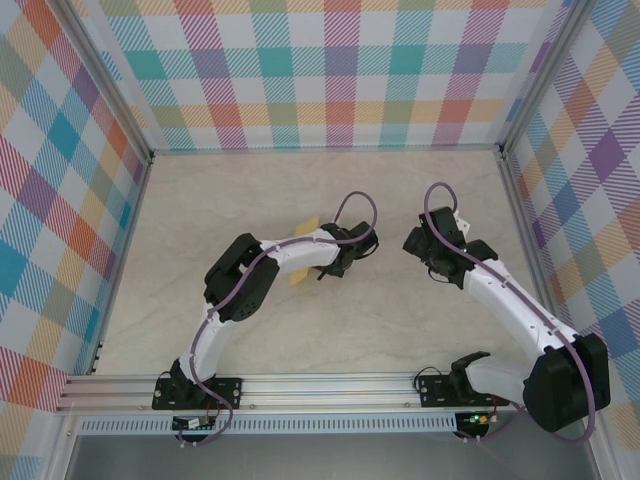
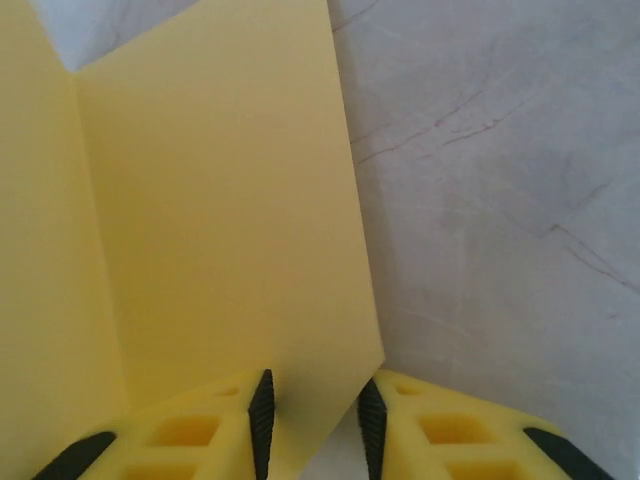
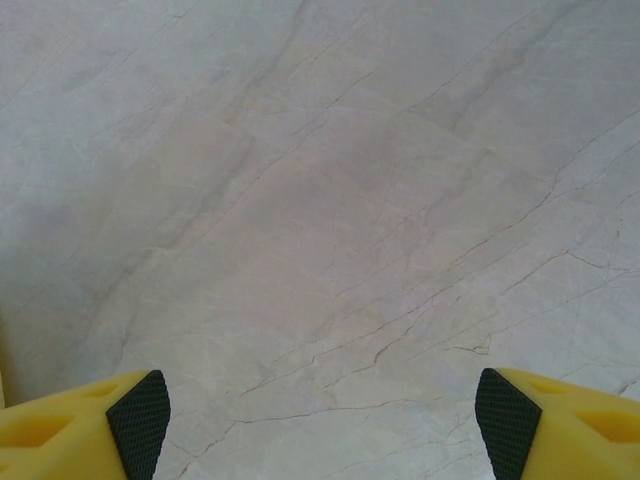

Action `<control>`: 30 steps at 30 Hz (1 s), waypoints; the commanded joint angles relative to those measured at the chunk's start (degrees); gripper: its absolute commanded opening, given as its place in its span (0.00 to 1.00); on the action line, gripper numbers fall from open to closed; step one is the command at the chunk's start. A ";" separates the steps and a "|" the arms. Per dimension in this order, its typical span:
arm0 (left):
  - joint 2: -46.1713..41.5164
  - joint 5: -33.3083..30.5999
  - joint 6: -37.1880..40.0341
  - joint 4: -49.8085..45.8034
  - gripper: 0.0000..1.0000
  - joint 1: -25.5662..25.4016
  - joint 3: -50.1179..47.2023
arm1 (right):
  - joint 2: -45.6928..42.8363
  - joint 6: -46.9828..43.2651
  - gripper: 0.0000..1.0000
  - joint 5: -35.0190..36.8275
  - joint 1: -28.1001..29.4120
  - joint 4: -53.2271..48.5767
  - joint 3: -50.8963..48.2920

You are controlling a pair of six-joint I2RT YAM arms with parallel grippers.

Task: Fold a paper plane with a square sheet of paper (pick it up from the middle)
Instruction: Turn over the paper at the center of the table, then third fold the triangle at the center of the table.

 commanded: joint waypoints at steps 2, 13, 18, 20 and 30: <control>-12.12 13.68 -1.50 3.80 0.44 -0.36 -1.06 | 0.86 -1.09 0.83 -2.75 -0.71 0.73 -0.10; -33.90 33.58 -11.71 18.30 0.61 13.34 -20.42 | 10.52 -8.46 0.83 -35.23 -2.14 14.45 1.64; -36.13 39.22 -15.20 24.29 0.63 20.56 -29.04 | 19.16 -5.93 0.82 -47.55 0.64 21.52 2.98; -34.93 40.46 -16.73 26.09 0.61 22.17 -31.25 | 21.58 -4.88 0.82 -49.11 2.29 23.07 3.77; -21.99 46.63 -14.78 32.86 0.35 24.11 -28.01 | 28.63 -3.63 0.79 -47.30 6.01 22.38 7.30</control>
